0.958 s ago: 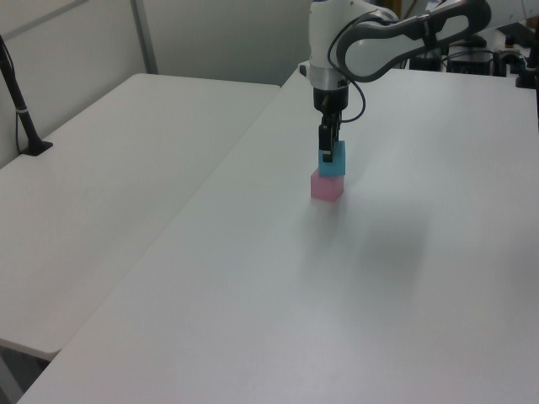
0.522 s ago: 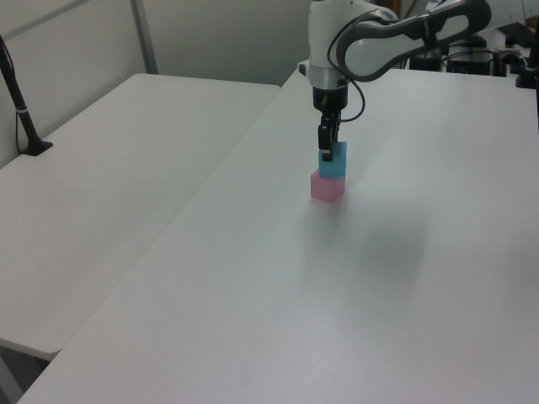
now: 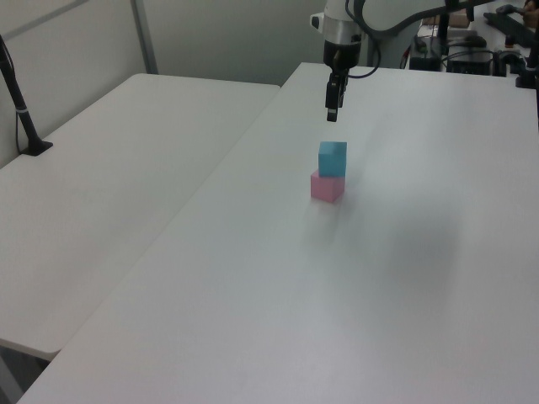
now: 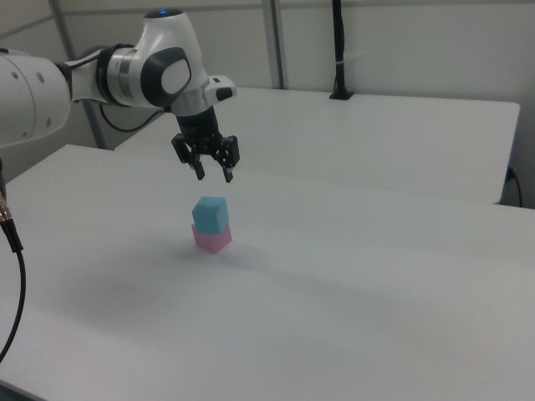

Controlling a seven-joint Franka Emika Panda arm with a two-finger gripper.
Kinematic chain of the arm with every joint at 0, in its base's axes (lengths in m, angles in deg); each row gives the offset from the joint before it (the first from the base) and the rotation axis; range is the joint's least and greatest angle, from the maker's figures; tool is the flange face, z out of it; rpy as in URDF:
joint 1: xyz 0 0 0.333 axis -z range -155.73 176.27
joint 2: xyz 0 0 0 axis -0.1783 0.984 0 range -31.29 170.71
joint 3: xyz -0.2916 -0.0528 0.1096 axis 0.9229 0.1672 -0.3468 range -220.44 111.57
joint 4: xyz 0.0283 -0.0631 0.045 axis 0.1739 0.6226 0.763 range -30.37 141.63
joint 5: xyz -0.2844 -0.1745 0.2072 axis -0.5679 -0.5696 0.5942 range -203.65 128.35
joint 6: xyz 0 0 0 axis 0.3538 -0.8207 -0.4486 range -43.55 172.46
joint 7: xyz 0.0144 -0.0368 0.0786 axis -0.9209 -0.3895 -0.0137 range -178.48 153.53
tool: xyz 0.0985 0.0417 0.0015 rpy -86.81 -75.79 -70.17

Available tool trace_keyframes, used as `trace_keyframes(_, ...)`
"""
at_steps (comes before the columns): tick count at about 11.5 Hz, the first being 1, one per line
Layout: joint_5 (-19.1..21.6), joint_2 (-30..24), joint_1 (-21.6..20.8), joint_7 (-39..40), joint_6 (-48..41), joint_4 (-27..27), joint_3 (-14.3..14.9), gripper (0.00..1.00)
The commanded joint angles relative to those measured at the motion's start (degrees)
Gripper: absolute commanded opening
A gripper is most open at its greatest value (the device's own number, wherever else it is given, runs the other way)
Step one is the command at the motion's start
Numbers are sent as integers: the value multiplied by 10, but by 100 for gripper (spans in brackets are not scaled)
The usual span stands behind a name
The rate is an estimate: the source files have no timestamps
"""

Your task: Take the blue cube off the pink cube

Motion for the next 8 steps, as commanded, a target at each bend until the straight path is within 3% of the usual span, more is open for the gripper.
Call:
trace_keyframes(1,-3,-10,-2,3,3,33,-5,91)
trace_keyframes(2,-3,-7,-5,3,6,38,-5,100)
trace_keyframes(8,-20,35,-14,-38,40,43,-24,100)
